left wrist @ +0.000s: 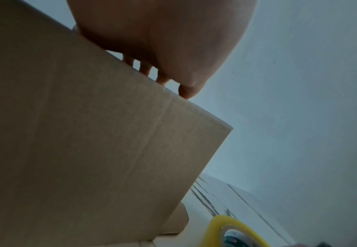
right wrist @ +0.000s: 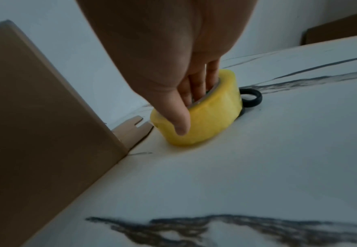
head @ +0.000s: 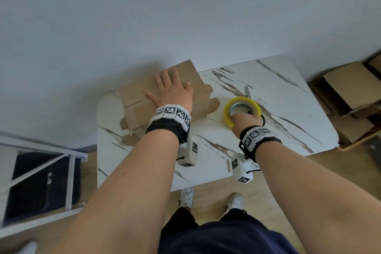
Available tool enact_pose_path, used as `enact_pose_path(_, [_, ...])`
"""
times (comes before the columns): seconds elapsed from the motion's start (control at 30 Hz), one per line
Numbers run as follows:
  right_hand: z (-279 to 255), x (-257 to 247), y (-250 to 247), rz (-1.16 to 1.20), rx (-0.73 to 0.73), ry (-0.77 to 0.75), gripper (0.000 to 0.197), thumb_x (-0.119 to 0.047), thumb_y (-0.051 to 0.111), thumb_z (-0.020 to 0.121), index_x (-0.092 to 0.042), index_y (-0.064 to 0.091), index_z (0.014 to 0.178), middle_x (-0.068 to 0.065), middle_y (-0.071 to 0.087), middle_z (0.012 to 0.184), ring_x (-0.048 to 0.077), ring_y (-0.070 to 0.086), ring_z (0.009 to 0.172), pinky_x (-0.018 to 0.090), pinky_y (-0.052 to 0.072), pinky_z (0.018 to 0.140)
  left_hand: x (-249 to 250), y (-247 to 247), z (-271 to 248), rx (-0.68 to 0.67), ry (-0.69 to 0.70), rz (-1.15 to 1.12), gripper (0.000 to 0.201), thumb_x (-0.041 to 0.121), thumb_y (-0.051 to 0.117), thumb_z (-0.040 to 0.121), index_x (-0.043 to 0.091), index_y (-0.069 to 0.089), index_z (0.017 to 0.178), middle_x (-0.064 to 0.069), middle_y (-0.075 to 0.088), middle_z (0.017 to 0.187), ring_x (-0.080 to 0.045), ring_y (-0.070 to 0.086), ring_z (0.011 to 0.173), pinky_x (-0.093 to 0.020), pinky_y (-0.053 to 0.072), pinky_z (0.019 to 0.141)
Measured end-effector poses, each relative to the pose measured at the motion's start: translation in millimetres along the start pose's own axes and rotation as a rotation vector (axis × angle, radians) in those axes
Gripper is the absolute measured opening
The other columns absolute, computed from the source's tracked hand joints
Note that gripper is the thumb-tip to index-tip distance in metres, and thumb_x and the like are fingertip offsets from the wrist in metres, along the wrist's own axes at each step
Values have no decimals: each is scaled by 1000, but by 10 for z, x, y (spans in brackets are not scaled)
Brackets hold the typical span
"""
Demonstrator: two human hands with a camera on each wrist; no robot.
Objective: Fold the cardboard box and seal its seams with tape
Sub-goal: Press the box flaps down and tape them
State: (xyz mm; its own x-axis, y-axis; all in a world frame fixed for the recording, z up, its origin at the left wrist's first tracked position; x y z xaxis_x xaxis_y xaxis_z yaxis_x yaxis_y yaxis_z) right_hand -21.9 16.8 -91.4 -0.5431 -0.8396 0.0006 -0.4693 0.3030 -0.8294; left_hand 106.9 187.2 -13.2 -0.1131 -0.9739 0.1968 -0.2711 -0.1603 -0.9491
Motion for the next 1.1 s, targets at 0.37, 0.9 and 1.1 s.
enact_pose_path(0.37, [-170, 93, -555, 578, 86, 38, 30, 1, 41, 90, -17, 58, 106, 16, 58, 96, 27, 49, 83, 25, 35, 59, 191, -270, -74, 194, 198, -174, 32, 23, 44, 96, 19, 52, 127, -2, 43, 140, -24, 29, 136, -42, 26, 111])
enact_pose_path(0.9, [-657, 113, -1259, 1039, 244, -155, 46, 2, 50, 82, -13, 63, 123, 8, 68, 111, 26, 62, 105, 36, 49, 90, 984, -564, -330, -186, 510, -499, 52, 22, 49, 97, 19, 35, 147, 0, 32, 154, -16, 31, 141, -27, 24, 113])
enact_pose_path(1.1, [-687, 88, -1334, 1005, 274, -176, 37, -1, 50, 87, -11, 64, 119, 11, 68, 109, 27, 62, 103, 29, 46, 80, 1013, -618, -370, 54, 622, -395, 39, 16, 55, 94, 19, 57, 132, -2, 52, 139, -18, 49, 127, -31, 39, 106])
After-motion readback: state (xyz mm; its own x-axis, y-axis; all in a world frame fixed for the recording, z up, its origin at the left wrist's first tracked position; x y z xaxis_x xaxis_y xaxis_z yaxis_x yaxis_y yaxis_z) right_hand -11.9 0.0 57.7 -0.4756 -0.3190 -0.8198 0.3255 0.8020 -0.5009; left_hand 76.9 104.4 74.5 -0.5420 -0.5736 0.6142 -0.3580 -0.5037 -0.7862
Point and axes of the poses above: each hand's wrist, its own z-axis towards the middle knuckle, its own y-axis out of the palm, x = y × z, the point moved 6 cm from there along z, towards the middle knuckle
